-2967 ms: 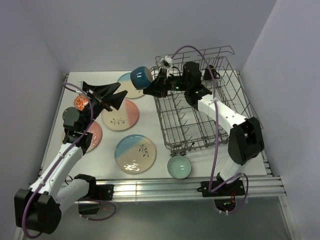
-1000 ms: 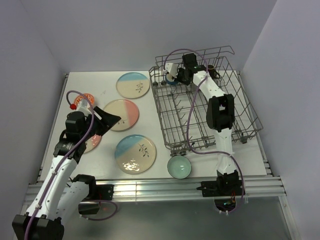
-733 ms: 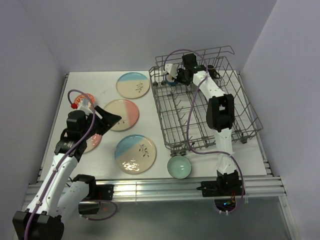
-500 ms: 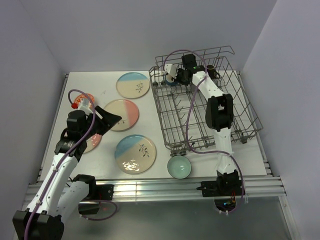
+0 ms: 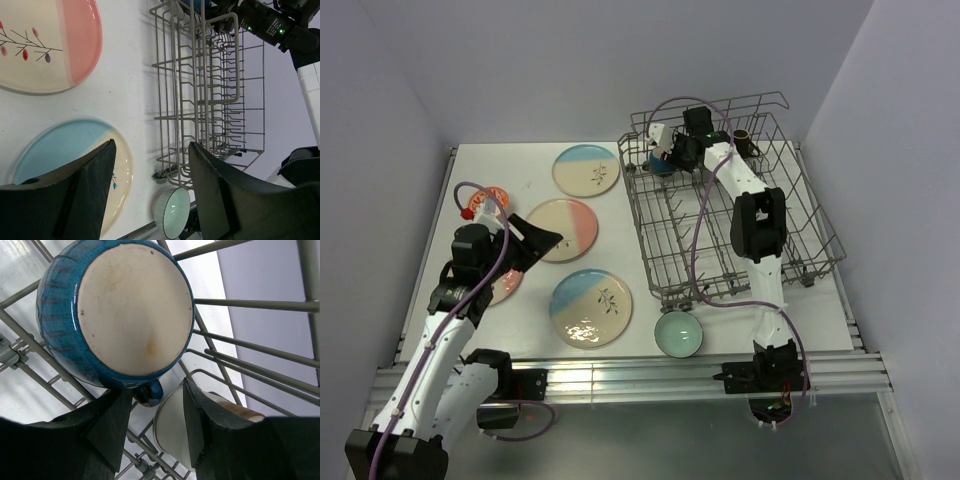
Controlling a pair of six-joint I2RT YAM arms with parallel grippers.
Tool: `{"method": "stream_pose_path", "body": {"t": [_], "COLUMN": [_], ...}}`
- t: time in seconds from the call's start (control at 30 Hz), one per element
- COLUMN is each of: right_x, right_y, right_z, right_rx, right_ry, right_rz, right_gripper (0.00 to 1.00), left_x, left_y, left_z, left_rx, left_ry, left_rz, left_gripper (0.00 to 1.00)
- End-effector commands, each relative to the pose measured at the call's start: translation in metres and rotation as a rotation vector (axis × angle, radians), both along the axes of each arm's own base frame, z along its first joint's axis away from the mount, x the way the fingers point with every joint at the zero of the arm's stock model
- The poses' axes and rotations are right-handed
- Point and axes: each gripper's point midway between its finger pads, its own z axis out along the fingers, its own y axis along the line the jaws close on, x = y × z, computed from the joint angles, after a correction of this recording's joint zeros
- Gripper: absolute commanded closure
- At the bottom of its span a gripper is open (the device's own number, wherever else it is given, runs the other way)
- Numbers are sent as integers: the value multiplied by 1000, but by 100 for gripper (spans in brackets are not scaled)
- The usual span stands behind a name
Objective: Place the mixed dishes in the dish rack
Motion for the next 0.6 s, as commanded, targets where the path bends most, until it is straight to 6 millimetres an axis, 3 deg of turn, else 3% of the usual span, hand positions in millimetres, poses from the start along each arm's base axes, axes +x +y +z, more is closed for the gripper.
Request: {"method": "stream_pose_path", "body": {"t": [0.0, 0.13, 0.17, 0.23, 0.27, 0.53, 0.57], "right_x": [-4, -13, -17, -24, -28, -62, -77], "right_y": [9, 10, 11, 12, 12, 10, 9], "right_z": [34, 59, 76, 80, 94, 114, 132], "right_rx": [72, 136, 158, 174, 191, 233, 250], "right_ry": [-29, -47, -69, -75, -95, -90, -94], "right_rz": [-7, -12, -4, 1, 0, 8, 21], "right_gripper": [47, 46, 46, 45, 45, 44, 44], "left_x": [1, 1, 1, 2, 2, 2, 4], "left_y": [2, 6, 6, 7, 7, 20, 30], "left_z": [9, 11, 12, 12, 14, 8, 3], "left_rx": [-1, 17, 20, 24, 24, 82, 132], "left_ry": [-45, -51, -54, -57, -60, -32, 7], "left_rz": [6, 23, 24, 27, 26, 85, 133], "left_gripper": [34, 34, 34, 34, 34, 34, 34]}}
